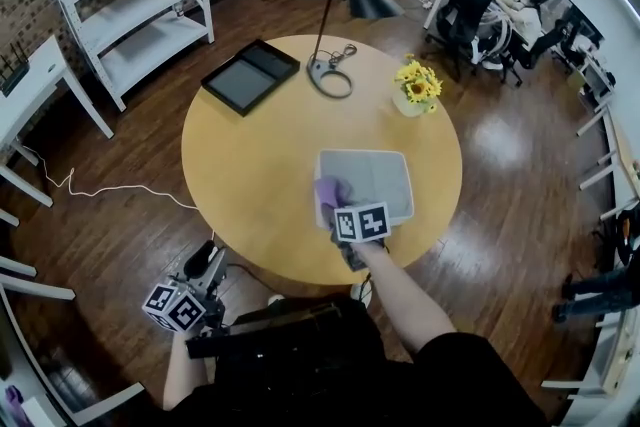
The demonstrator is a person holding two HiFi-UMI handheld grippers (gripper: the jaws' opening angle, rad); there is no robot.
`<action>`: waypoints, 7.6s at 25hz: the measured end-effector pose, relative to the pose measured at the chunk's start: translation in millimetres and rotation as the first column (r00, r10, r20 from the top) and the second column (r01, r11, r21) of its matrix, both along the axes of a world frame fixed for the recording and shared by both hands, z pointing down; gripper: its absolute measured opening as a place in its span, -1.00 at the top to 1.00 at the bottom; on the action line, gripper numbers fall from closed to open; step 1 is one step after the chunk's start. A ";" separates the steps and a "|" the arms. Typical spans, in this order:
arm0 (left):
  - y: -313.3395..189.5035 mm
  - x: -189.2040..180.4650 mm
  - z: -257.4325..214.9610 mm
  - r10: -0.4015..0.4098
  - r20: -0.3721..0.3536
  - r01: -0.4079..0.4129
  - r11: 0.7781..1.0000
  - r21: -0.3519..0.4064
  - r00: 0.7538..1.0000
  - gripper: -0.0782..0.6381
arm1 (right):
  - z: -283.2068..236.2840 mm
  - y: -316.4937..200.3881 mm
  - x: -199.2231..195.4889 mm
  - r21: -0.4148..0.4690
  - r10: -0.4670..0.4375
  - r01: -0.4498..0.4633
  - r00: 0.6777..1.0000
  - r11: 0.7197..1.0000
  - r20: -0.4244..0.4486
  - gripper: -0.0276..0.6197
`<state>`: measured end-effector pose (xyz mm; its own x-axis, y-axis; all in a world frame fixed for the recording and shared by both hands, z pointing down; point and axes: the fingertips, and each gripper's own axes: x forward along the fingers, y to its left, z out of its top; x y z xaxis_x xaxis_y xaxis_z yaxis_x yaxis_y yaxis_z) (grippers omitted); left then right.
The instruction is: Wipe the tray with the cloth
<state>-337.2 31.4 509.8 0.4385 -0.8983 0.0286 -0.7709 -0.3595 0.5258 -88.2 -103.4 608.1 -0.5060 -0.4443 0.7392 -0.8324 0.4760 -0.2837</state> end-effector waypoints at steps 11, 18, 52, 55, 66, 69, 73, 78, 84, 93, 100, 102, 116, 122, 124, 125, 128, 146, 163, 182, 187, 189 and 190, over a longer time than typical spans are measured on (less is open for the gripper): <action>0.9 4.3 -8.0 0.007 0.012 -0.007 1.000 0.010 1.000 0.33 | -26.3 19.5 -50.8 0.072 -0.203 0.197 0.975 0.978 0.092 0.64; -2.9 1.2 -3.6 0.024 0.024 -0.023 1.000 -0.006 0.999 0.33 | -41.3 38.6 -61.7 0.195 -0.266 0.232 0.948 0.953 0.173 0.64; -49.4 114.6 8.4 0.293 0.032 -0.289 0.953 -0.090 0.956 0.33 | 43.1 50.1 136.2 0.410 0.181 -0.184 0.982 0.894 0.045 0.64; -60.4 128.5 2.4 0.291 0.010 -0.290 0.955 -0.063 0.957 0.33 | 43.9 50.9 152.9 0.400 0.206 -0.212 0.977 0.892 0.057 0.64; -72.6 159.1 -2.0 0.282 -0.041 -0.284 0.957 -0.057 0.958 0.33 | 44.5 47.6 188.8 0.405 0.164 -0.149 0.986 0.902 -0.002 0.64; -74.9 160.2 -1.9 0.264 -0.042 -0.266 0.962 -0.057 0.964 0.33 | 43.7 47.7 202.9 0.405 0.166 -0.152 0.986 0.902 0.000 0.64; -81.1 168.5 3.7 0.231 -0.036 -0.233 0.970 -0.070 0.972 0.33 | 43.1 46.5 220.3 0.403 0.134 -0.123 0.991 0.907 -0.001 0.64; -98.7 180.8 13.3 0.126 -0.041 -0.130 0.987 -0.097 0.991 0.33 | 44.6 39.7 238.2 0.381 0.041 -0.032 0.999 0.924 -0.016 0.64; -118.1 217.3 -7.1 0.018 -0.064 -0.021 0.999 -0.050 0.998 0.33 | 28.6 -5.2 305.2 0.333 0.096 -0.114 0.993 0.936 0.072 0.64; -100.7 226.2 -20.6 -0.102 0.010 0.103 0.994 -0.043 0.995 0.33 | 4.3 -141.4 271.4 0.194 0.021 -0.103 0.922 0.976 0.387 0.63; -75.4 220.6 -7.4 -0.198 -0.013 0.197 0.978 -0.068 0.980 0.33 | 25.8 -179.6 241.4 -0.291 0.247 -0.059 0.700 0.955 0.670 0.64; -73.0 218.1 1.2 -0.182 -0.015 0.180 0.980 -0.089 0.983 0.33 | 34.4 -172.2 242.0 -0.356 0.298 -0.058 0.678 0.933 0.671 0.64; -103.0 183.1 15.2 -0.054 -0.041 0.049 0.994 -0.099 0.998 0.33 | 36.9 -80.9 247.5 -0.443 0.393 -0.067 0.592 0.894 0.704 0.64; -105.1 179.2 16.1 0.011 -0.077 -0.017 0.996 -0.082 0.997 0.33 | 30.9 -38.7 250.1 -0.377 0.340 -0.058 0.570 0.924 0.747 0.64; -107.4 178.6 20.9 0.012 -0.077 -0.019 0.996 -0.090 0.997 0.33 | 35.6 -23.5 253.0 -0.372 0.335 -0.056 0.570 0.927 0.750 0.64; -108.8 179.2 22.4 0.010 -0.081 -0.017 0.995 -0.094 0.997 0.33 | 37.1 -16.8 253.4 -0.373 0.334 -0.051 0.570 0.926 0.751 0.64; -113.1 186.9 22.3 0.005 -0.094 -0.015 0.995 -0.100 0.996 0.33 | 36.3 -2.0 252.8 -0.378 0.326 -0.028 0.568 0.926 0.756 0.64; -108.7 196.5 49.1 -0.362 0.108 0.378 0.885 -0.271 0.926 0.28 | -0.8 -26.6 266.2 -0.048 -0.159 0.243 0.760 0.969 0.630 0.64; -46.9 210.2 49.2 -0.563 -0.125 0.504 0.803 -0.319 0.817 0.28 | -103.6 -172.1 128.8 0.286 -0.631 0.563 0.716 0.775 0.300 0.64; -91.5 272.2 100.1 -0.868 -0.067 0.703 0.441 -0.558 0.492 0.23 | 13.2 -198.2 -4.7 0.204 -0.992 0.971 0.109 0.121 0.068 0.64; -90.1 297.7 102.2 -0.886 -0.063 0.705 0.406 -0.581 0.459 0.23 | 38.3 -170.0 -13.8 0.174 -0.991 0.985 -0.035 -0.012 0.133 0.64; -91.6 303.2 101.8 -0.883 -0.078 0.700 0.418 -0.578 0.463 0.23 | 39.8 -166.4 -14.1 0.183 -0.988 0.980 -0.105 -0.083 0.115 0.64; -91.1 305.8 101.6 -0.882 -0.080 0.701 0.421 -0.575 0.464 0.23 | 39.5 -164.8 -12.7 0.185 -0.985 0.975 -0.140 -0.119 0.105 0.64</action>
